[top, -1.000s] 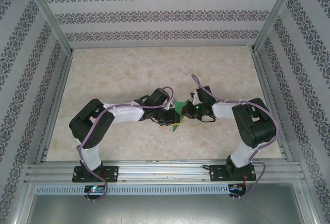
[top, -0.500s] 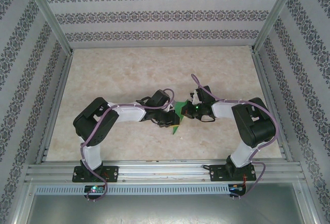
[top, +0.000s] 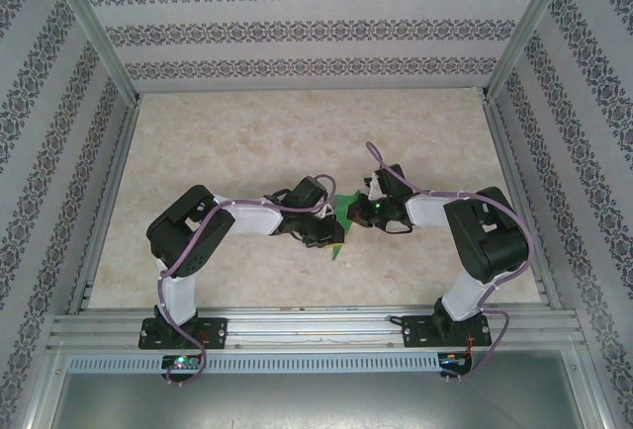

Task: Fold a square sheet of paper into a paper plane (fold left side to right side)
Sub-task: Fold the wing for the fifth time at the center of the table.

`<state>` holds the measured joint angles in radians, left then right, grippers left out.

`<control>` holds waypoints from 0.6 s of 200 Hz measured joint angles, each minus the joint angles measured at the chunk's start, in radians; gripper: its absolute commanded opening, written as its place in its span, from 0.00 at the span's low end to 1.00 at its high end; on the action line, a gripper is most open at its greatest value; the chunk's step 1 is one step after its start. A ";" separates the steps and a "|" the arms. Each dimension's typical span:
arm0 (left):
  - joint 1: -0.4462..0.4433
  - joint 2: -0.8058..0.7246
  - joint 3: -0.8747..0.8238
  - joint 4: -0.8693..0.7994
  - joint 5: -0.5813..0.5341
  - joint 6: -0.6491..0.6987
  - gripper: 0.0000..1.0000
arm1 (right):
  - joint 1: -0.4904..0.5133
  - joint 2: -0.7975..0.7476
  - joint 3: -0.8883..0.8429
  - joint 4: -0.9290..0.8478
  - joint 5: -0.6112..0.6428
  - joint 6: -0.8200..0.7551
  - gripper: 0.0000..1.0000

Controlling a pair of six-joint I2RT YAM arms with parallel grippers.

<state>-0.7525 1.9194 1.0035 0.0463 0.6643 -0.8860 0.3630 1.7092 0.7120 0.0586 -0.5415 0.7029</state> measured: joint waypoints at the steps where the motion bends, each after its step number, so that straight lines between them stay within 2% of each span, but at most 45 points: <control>1: 0.000 0.000 0.000 0.001 -0.001 0.000 0.14 | 0.000 0.000 0.000 0.000 0.000 0.000 0.00; 120: -0.021 0.004 0.003 -0.015 -0.056 0.016 0.14 | 0.006 -0.005 0.015 -0.025 0.005 -0.003 0.00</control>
<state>-0.7734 1.9232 1.0061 0.0311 0.6083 -0.8700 0.3691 1.7042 0.7269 0.0338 -0.5362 0.6994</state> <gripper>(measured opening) 0.141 0.047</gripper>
